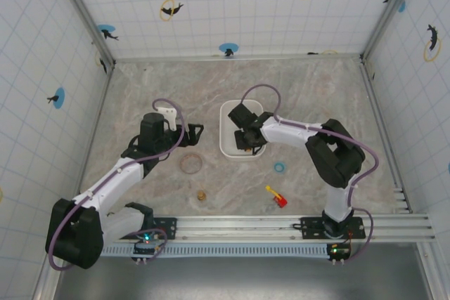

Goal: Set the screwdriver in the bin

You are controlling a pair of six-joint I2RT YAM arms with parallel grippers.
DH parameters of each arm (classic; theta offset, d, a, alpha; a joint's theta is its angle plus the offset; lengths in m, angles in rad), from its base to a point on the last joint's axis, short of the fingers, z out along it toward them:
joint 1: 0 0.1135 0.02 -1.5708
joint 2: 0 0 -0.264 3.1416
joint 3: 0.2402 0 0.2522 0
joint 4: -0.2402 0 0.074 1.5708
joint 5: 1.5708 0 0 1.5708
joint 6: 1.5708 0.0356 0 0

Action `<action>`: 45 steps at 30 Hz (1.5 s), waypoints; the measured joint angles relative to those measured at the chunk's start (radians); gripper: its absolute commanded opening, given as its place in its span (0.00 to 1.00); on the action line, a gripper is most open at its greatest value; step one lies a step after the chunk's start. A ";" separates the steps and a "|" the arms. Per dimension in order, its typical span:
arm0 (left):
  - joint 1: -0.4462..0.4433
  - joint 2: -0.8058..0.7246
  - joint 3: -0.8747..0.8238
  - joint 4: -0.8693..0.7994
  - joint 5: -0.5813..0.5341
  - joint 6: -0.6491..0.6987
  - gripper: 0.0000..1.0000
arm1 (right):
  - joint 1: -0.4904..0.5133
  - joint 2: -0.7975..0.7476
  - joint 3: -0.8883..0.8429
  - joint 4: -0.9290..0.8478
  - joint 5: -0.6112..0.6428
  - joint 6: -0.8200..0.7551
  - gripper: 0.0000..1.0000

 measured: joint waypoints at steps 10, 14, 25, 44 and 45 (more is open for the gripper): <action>0.000 0.000 0.022 -0.020 -0.030 0.008 0.98 | 0.000 -0.013 0.006 -0.016 0.016 -0.008 0.63; 0.000 -0.007 0.060 -0.033 -0.078 0.030 0.98 | 0.000 -0.095 0.006 -0.053 0.032 -0.028 0.66; 0.000 -0.181 0.038 0.021 -0.350 0.124 0.98 | -0.070 -0.563 -0.043 -0.048 0.172 -0.271 0.67; 0.129 -0.260 -0.321 0.473 -0.594 0.436 0.97 | -0.748 -0.801 -0.799 0.776 0.062 -0.435 0.68; 0.135 -0.260 -0.336 0.490 -0.589 0.440 0.97 | -0.754 -0.784 -0.826 0.832 0.069 -0.438 0.68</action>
